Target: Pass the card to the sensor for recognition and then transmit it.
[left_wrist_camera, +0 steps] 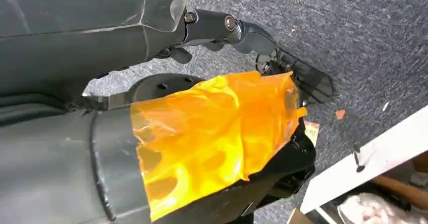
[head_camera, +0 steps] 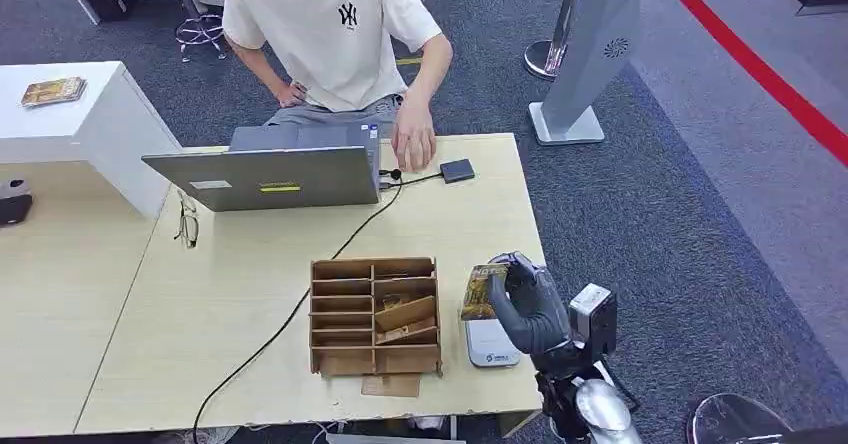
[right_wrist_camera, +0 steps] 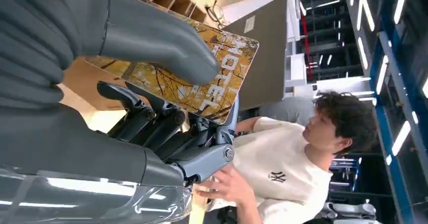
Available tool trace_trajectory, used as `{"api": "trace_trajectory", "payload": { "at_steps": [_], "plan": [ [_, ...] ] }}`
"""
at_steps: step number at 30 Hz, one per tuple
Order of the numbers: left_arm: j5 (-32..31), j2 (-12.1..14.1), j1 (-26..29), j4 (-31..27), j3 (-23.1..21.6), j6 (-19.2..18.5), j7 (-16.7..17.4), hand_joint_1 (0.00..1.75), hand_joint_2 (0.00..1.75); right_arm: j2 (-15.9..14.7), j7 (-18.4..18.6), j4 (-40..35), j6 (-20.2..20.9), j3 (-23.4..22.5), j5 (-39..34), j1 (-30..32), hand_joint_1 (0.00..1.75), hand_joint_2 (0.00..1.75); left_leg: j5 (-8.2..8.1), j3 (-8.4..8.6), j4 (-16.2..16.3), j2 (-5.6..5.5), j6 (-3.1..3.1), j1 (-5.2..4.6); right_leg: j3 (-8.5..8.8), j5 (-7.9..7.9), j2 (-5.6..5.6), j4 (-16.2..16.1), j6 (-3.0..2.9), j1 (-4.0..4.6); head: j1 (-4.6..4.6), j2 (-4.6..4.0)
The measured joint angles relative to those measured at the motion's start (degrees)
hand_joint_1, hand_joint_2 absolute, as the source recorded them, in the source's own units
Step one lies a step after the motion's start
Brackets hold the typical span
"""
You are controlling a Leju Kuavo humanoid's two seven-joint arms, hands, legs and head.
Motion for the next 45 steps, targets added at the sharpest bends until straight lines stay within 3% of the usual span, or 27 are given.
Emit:
{"api": "trace_trajectory", "payload": {
  "at_steps": [19, 22, 25, 37, 45],
  "plan": [
    [-2.1, 0.0, -0.5, 1.4, 1.2, 0.2, -1.2, 0.0, 0.0, 0.8, 0.0, -0.7, 0.9, 2.5, -0.8, -1.8, 1.75, 1.75, 0.0, 0.0, 0.0, 0.0, 0.0, 0.0, 0.0, 0.0, 0.0, 0.0, 0.0, 0.0, 0.0, 0.0],
    [-10.4, 0.3, -1.7, 3.8, 4.7, -2.3, -3.0, 0.0, 0.0, 2.0, 0.3, 0.1, 1.7, 7.3, -1.0, -6.8, 1.75, 1.75, 0.01, 0.03, 0.0, 0.04, -0.01, 0.01, -0.01, 0.01, 0.03, 0.0, -0.01, 0.01, 0.0, 0.0],
    [-13.6, 0.5, -2.4, 5.0, 6.7, -3.7, -3.5, 0.0, 0.0, 2.7, 1.2, 1.4, 2.0, 9.3, -2.0, -9.4, 1.75, 1.75, 0.03, 0.04, 0.0, 0.06, -0.03, 0.01, -0.01, 0.01, 0.05, 0.0, -0.02, 0.02, 0.0, 0.0],
    [-18.3, 0.8, -3.5, 7.4, 11.4, -7.1, -3.7, 0.0, 0.0, 5.2, 2.6, 6.8, 2.1, 13.7, -2.0, -16.9, 1.75, 1.75, 0.03, 0.03, 0.0, 0.06, -0.03, 0.01, -0.01, 0.01, 0.05, 0.0, -0.02, 0.01, 0.0, 0.0],
    [-23.5, 1.0, -4.4, 8.9, 14.3, -11.4, -4.1, 0.0, 0.0, 7.3, 3.9, 12.6, -0.6, 16.9, -0.6, -22.9, 1.75, 1.75, 0.05, 0.05, 0.0, 0.1, -0.04, 0.02, -0.02, 0.02, 0.1, 0.0, -0.02, 0.02, 0.0, 0.0]
  ]
}}
